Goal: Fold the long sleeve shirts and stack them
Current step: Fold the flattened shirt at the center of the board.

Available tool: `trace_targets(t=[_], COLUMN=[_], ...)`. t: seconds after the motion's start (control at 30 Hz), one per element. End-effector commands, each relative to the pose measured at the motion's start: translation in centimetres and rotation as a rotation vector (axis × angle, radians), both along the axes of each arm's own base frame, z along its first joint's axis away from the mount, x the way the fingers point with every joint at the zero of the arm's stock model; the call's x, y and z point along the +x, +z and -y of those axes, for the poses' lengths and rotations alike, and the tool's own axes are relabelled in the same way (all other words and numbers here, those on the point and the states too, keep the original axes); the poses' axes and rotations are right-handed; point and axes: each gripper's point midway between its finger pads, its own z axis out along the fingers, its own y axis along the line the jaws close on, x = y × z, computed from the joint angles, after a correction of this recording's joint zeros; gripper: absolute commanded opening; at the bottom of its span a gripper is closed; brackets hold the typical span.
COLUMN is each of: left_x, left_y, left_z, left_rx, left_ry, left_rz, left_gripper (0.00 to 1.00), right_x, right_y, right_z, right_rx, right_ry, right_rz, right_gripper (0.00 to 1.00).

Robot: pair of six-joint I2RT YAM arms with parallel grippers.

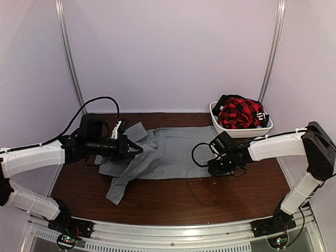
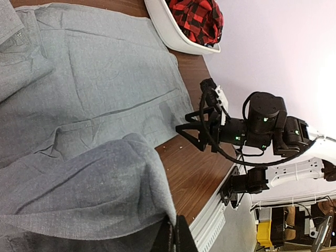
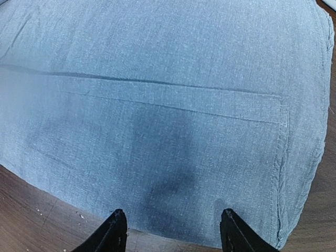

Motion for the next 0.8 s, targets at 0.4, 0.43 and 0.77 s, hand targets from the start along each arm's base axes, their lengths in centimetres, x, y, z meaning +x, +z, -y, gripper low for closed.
trace_targets(t=[0.4,0.43,0.77], left_x=[3.5,3.7,5.8], left_y=[-5.0,-5.3,-5.6], left_z=[-0.7,-1.0,-3.7], left_rx=[0.027,0.033,-0.019], left_ry=[0.097,0.109,0.204], left_rz=[-0.016,-0.017,-0.012], left_gripper=[0.06,0.06,0.00], right_x=[-0.5,-0.6,-1.6], right_y=[2.6,2.9,4.7], right_z=[-5.3,-5.8,-9.7], right_rx=[0.095,0.096,0.154], right_ry=[0.115,0.126,0.198], right_rz=[0.059,0.068,0.116], right_gripper=[0.62,0.62,0.63])
